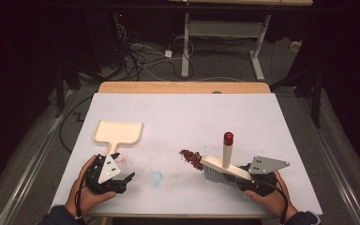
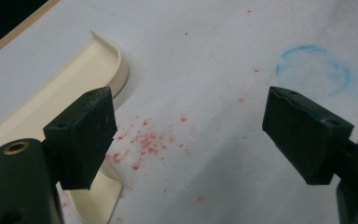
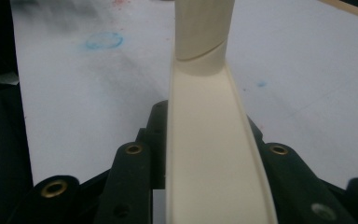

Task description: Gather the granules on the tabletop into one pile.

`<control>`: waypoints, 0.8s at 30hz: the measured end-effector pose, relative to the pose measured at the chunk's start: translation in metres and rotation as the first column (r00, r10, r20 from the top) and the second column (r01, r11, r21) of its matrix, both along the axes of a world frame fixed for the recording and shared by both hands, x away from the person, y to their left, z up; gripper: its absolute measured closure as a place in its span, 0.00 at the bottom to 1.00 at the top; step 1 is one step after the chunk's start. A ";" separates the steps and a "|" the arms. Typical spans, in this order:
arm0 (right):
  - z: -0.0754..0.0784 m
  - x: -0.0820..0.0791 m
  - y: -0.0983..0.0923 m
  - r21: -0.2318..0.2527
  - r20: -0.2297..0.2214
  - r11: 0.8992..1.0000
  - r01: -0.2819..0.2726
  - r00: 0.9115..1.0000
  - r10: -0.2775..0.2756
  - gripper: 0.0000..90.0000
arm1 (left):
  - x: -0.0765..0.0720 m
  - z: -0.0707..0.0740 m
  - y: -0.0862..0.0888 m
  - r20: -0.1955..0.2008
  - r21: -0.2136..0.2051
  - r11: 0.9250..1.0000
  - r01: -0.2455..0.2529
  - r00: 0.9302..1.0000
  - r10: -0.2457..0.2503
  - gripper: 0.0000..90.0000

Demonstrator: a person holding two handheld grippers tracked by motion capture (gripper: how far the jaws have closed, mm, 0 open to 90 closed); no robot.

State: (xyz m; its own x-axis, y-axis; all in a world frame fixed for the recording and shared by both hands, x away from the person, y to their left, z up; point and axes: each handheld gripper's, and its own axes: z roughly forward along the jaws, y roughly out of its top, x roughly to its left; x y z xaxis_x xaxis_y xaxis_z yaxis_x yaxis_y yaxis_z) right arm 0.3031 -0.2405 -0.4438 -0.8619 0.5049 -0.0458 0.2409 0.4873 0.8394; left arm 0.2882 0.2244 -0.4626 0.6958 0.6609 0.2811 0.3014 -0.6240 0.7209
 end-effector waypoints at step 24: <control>0.024 -0.013 -0.017 0.077 0.025 0.996 0.048 0.998 -0.050 0.75 | -0.002 0.001 0.002 0.007 -0.004 1.000 -0.012 1.000 0.012 0.19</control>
